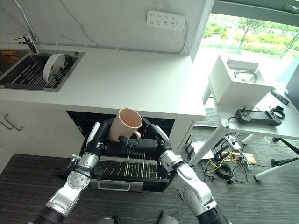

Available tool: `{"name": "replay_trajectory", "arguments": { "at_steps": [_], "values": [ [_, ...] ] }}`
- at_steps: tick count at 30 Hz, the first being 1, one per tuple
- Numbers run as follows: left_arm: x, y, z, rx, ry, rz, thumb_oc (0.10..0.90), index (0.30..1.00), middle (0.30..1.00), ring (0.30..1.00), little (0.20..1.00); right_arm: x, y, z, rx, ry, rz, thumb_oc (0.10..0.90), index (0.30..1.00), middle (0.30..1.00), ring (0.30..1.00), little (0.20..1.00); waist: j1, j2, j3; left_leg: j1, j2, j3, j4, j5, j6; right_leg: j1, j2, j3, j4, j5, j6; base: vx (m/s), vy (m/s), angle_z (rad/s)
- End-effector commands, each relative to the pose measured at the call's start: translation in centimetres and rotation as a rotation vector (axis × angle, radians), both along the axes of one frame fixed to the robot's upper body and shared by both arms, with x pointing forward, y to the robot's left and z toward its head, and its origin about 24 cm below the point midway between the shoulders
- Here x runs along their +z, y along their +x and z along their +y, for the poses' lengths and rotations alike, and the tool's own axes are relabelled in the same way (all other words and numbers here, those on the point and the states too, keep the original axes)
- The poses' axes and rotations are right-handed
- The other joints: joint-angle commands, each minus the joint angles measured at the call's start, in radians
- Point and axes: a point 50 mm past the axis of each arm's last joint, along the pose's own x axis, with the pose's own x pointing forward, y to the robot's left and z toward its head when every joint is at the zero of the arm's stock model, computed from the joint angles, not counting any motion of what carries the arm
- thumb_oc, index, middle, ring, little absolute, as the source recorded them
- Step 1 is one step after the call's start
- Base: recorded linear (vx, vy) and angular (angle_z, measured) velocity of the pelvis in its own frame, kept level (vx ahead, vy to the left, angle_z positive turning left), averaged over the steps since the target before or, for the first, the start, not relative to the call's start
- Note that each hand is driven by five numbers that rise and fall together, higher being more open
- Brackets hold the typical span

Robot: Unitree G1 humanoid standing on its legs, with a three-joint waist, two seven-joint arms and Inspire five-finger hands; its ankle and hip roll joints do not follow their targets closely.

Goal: Place the dishes in the dishwasher.

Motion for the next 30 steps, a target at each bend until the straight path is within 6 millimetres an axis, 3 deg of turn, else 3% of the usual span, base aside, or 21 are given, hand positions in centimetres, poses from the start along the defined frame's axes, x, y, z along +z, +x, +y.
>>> {"name": "replay_trajectory", "arguments": {
  "at_steps": [1,18,25,30],
  "values": [
    [5.0,1.0,-2.9,-0.160,-0.025,-0.254,0.400,0.300,0.300,0.300,0.300,5.3,-0.1,2.3,0.134,0.123,-0.255,0.800,0.900,0.900,0.900,0.900,0.024,-0.006,-0.075,0.080,0.049,-0.036,-0.078,-0.021,-0.067,0.058,-0.066,0.025,0.037,-0.079,0.113,0.00,0.000,0.00],
    [4.9,0.9,-4.5,-0.221,-0.047,-0.246,0.400,0.300,0.300,0.300,0.300,6.8,1.1,2.2,-0.021,0.210,-0.283,0.800,0.900,0.900,0.900,0.900,0.030,-0.001,-0.076,0.082,0.046,-0.037,-0.078,-0.023,-0.064,0.063,-0.066,0.025,0.037,-0.082,0.112,0.00,0.000,0.00],
    [5.0,0.7,-5.3,-0.248,-0.067,-0.251,0.400,0.300,0.300,0.300,0.300,7.1,1.1,3.2,-0.029,0.307,-0.242,0.800,0.900,0.900,0.900,0.900,0.034,0.006,-0.078,0.080,0.044,-0.037,-0.078,-0.022,-0.062,0.064,-0.068,0.023,0.037,-0.083,0.110,-0.01,0.003,0.00],
    [5.4,0.7,-5.9,-0.271,-0.078,-0.258,0.400,0.300,0.300,0.300,0.300,6.2,1.0,5.0,0.039,0.308,-0.169,0.800,0.900,0.900,0.900,0.900,0.044,0.010,-0.079,0.076,0.045,-0.038,-0.078,-0.017,-0.064,0.065,-0.072,0.016,0.037,-0.083,0.109,-0.03,0.008,0.00]
  ]
}}
